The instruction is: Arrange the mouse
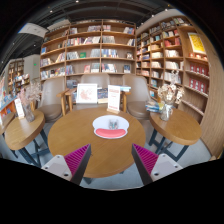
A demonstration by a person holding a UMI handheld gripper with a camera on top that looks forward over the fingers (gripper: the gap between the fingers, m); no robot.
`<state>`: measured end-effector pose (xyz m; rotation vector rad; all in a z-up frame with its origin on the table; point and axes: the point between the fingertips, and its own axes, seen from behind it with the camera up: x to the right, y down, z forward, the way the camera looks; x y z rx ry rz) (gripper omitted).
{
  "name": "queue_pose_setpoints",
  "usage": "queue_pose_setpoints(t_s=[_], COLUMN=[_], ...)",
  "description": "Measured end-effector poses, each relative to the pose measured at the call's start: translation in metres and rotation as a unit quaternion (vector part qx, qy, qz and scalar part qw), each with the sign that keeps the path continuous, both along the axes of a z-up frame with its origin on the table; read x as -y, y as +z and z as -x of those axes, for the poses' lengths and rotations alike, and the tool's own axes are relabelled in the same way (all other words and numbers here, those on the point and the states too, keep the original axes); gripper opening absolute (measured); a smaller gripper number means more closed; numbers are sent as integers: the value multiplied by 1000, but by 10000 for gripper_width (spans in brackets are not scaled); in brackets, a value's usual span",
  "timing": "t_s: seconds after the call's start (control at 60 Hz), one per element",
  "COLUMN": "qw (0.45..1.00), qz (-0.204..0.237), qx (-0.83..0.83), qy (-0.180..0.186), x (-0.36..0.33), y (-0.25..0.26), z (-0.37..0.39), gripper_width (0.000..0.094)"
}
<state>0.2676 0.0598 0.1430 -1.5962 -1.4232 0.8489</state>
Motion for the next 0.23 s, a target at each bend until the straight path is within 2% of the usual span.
queue_pose_setpoints(t_s=[0.233], qw=[1000], qz=[-11], qx=[-3], qy=[9], x=[2], y=[-3], z=[-13], gripper_width=[849])
